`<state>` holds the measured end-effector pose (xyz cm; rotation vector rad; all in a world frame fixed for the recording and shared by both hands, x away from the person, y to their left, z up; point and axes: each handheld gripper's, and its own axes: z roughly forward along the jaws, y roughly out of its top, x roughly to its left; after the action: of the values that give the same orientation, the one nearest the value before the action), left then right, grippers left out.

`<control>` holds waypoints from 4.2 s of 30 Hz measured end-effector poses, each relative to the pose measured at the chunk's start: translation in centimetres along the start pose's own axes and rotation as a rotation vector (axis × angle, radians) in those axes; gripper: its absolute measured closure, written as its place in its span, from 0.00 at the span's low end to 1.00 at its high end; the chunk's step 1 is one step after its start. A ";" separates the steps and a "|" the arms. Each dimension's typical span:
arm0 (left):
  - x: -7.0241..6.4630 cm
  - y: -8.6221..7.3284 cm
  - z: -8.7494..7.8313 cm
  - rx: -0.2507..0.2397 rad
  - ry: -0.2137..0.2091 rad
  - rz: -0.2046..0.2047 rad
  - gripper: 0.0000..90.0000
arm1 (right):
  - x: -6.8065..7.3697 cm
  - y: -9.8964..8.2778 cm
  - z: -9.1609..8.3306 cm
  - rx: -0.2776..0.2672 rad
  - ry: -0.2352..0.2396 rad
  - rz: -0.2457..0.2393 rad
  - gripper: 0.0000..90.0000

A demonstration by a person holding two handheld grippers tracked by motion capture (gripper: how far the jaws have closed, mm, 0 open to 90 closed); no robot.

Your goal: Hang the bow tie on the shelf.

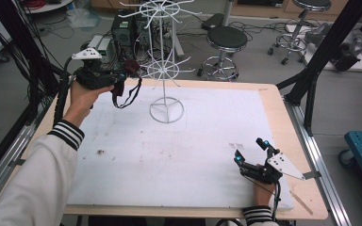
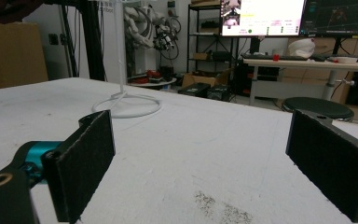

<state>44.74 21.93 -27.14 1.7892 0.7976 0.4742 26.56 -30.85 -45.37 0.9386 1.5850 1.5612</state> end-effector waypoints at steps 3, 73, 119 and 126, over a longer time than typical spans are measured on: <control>0.0 -0.1 0.4 -0.008 0.001 -0.015 0.86 | 0.0 0.0 0.0 0.000 0.000 0.001 0.08; -1.1 -2.8 4.4 0.078 0.047 -0.010 0.42 | 0.0 0.0 0.0 0.001 0.001 0.011 0.08; -4.8 -21.6 -9.6 -0.312 -0.024 0.029 0.02 | 0.1 0.0 -0.1 -0.008 -0.005 -0.006 0.08; -5.3 -23.1 -9.5 -0.342 -0.024 0.034 0.02 | 0.1 0.0 -0.1 -0.009 -0.005 -0.006 0.08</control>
<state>28.15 29.27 -45.13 1.4898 0.6274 0.5741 26.41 -30.81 -45.41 0.9312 1.5753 1.5596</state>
